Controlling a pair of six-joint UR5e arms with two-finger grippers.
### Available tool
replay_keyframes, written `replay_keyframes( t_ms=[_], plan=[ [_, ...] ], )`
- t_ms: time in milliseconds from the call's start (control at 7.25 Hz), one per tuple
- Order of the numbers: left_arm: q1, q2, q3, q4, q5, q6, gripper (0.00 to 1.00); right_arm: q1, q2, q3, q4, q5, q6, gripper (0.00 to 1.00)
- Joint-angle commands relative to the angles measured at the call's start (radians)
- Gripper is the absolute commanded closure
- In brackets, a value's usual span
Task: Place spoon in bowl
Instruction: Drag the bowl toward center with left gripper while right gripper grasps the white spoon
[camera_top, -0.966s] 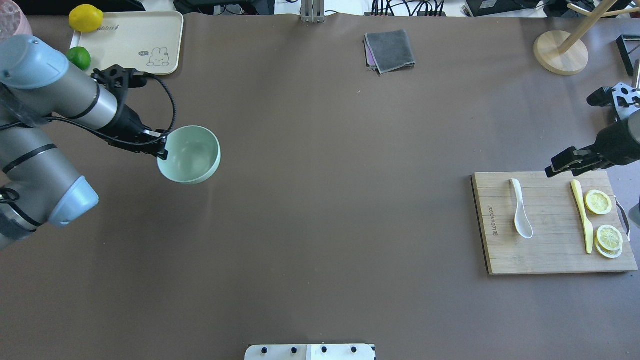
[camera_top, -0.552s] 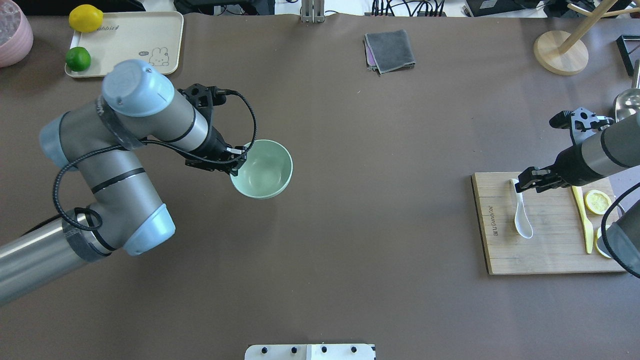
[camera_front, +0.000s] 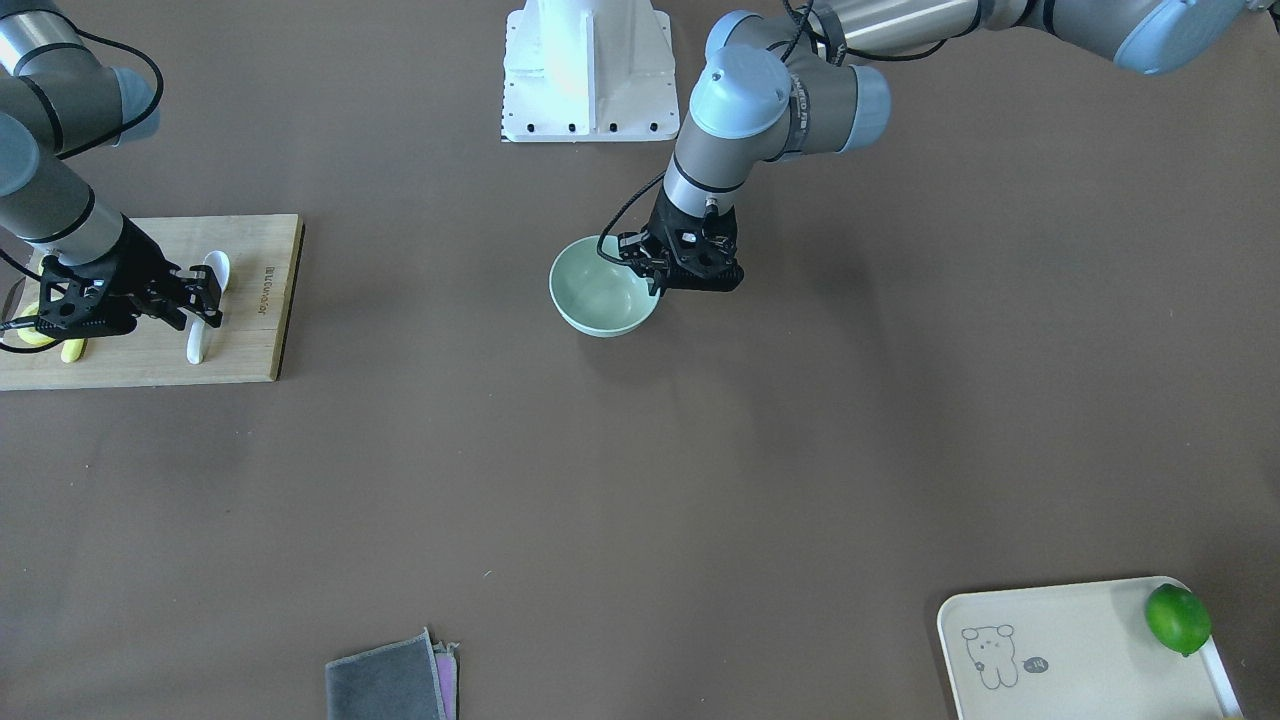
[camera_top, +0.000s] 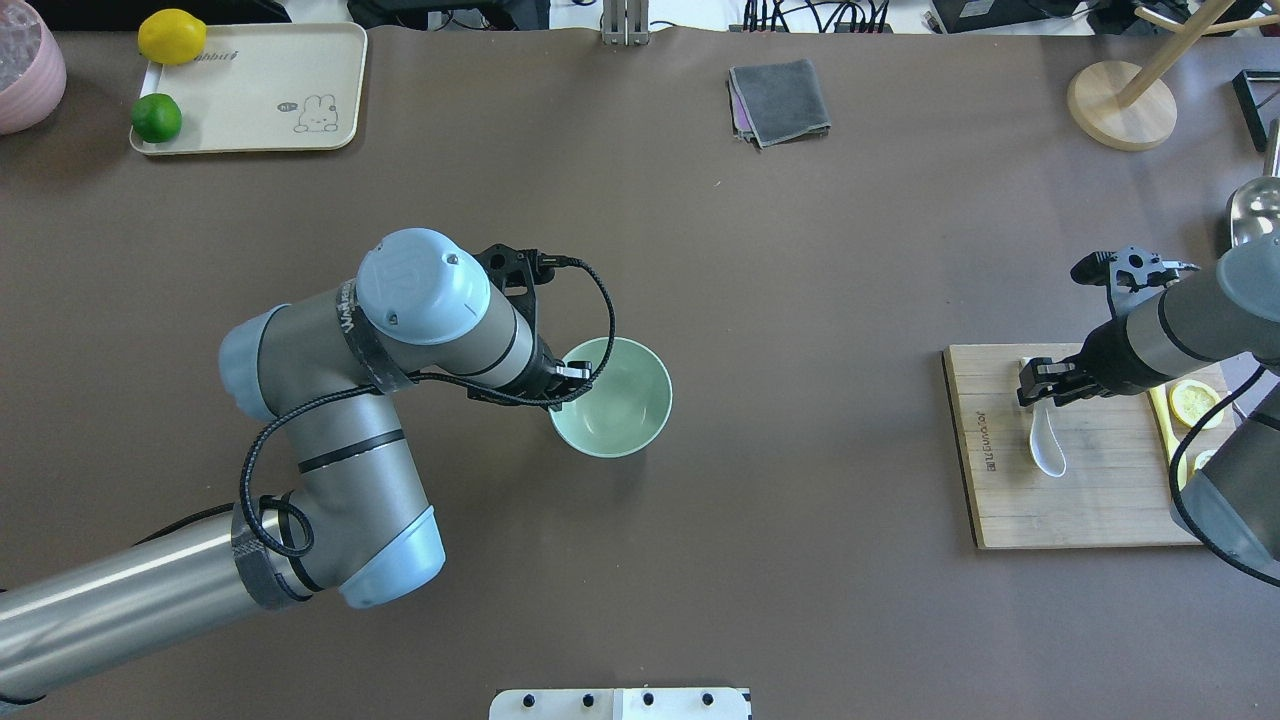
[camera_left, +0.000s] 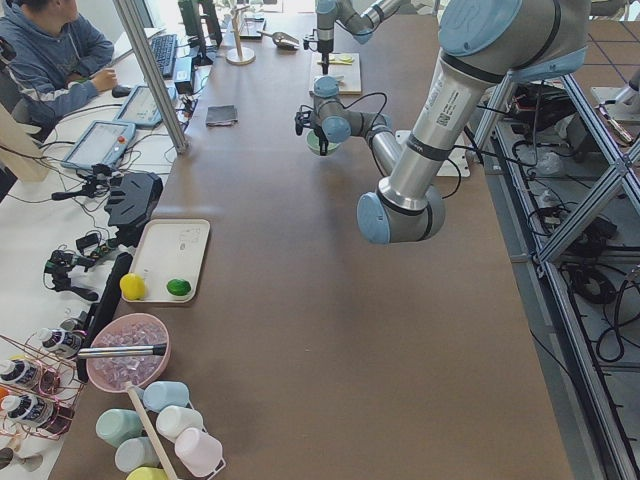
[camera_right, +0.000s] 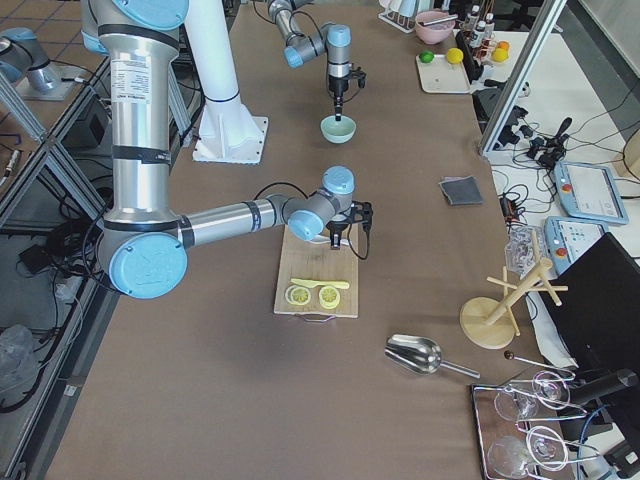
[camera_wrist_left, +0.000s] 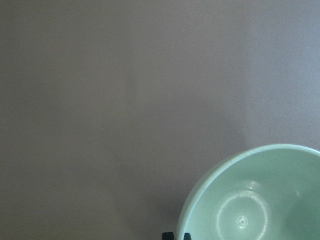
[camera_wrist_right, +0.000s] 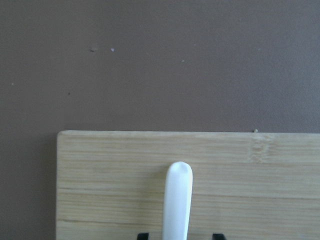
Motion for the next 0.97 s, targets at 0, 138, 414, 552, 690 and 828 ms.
replay_keyframes(
  t_ms=[0,138,414,552,690,828],
  plan=[
    [0.039,-0.008,0.001,0.011,0.024,-0.017,1.00,-0.001,0.013,0.011,-0.001,0.025,0.000,1.00],
    [0.062,-0.020,0.004,0.013,0.038,-0.040,0.54,0.001,0.034,0.033,-0.010,0.048,0.008,1.00],
    [0.100,-0.023,-0.006,0.028,0.092,-0.044,0.15,0.004,0.097,0.033,-0.015,0.048,0.052,1.00],
    [0.101,-0.011,-0.026,0.029,0.092,-0.041,0.03,0.005,0.178,0.036,-0.071,0.047,0.099,1.00],
    [0.066,0.028,-0.125,0.090,0.062,-0.003,0.03,0.002,0.295,0.044,-0.174,0.041,0.167,1.00],
    [-0.044,0.041,-0.239,0.217,-0.078,0.103,0.03,-0.016,0.395,0.047,-0.238,0.024,0.252,1.00]
  ],
)
